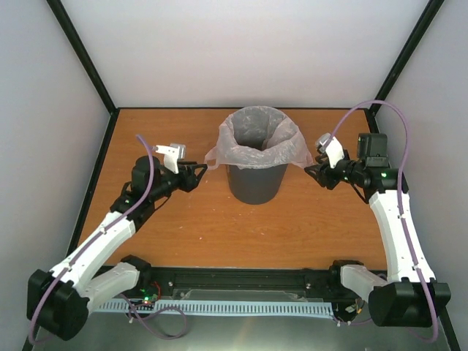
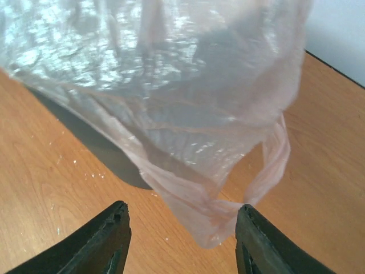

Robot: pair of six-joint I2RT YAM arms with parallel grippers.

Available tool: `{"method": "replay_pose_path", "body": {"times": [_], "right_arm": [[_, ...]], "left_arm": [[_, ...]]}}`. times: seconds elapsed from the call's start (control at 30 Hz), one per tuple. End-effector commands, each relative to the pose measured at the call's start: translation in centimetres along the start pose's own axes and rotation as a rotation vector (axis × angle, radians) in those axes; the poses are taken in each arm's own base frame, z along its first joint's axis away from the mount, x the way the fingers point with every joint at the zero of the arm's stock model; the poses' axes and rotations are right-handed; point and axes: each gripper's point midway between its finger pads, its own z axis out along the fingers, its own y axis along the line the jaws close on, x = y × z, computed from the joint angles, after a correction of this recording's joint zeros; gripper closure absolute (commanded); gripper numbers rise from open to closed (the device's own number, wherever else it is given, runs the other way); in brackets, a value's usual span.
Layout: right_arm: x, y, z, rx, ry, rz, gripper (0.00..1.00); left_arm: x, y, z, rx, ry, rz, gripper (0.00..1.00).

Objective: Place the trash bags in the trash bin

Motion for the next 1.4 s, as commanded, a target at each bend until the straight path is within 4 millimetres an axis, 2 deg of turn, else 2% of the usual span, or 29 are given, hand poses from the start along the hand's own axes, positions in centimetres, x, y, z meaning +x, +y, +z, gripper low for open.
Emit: {"method": "replay_pose_path", "body": {"times": [0.0, 0.1, 0.2, 0.3, 0.43, 0.53, 0.73, 0.87, 0.93, 1.13, 1.37], "right_arm": [[-0.1, 1.9, -0.2, -0.099, -0.034, -0.185, 0.46], [-0.5, 2.0, 0.0, -0.116, -0.054, -0.232, 0.38], [-0.8, 1.8, 0.3, -0.115, -0.069, -0.252, 0.34], [-0.8, 1.7, 0.7, -0.118, -0.086, -0.251, 0.33], [-0.3, 1.5, 2.1, -0.108, -0.068, -0.245, 0.35], [0.1, 0.8, 3.1, -0.067, -0.053, -0.241, 0.42], [0.8, -0.9, 4.5, -0.001, -0.025, -0.197, 0.73], [2.1, -1.0, 5.4, -0.006, -0.011, -0.195, 0.89], [2.9, -1.0, 5.8, -0.007, 0.007, -0.187, 0.97], [4.8, -0.2, 6.4, -0.037, 0.027, -0.184, 0.97], [8.2, 0.9, 8.5, -0.126, 0.088, -0.134, 0.97]], "left_arm": [[-3.3, -2.8, -1.0, 0.009, -0.157, 0.236, 0.51], [-2.7, -3.4, -0.5, 0.027, -0.158, 0.262, 0.44], [-2.0, -4.2, 0.3, 0.037, -0.154, 0.301, 0.43], [-2.2, -5.7, 0.7, 0.031, -0.179, 0.384, 0.43], [-2.3, -5.6, 2.0, -0.022, -0.183, 0.419, 0.43], [-2.4, -4.8, 3.5, -0.068, -0.188, 0.424, 0.46], [-2.0, -3.0, 5.7, -0.149, -0.192, 0.453, 0.65], [-1.2, -2.7, 4.7, -0.128, -0.276, 0.468, 0.96], [-1.1, -2.9, 4.1, -0.108, -0.309, 0.463, 0.99], [1.2, -2.9, 4.2, -0.057, -0.251, 0.444, 0.99], [4.7, -0.9, 5.1, -0.077, -0.165, 0.361, 0.99]]}}
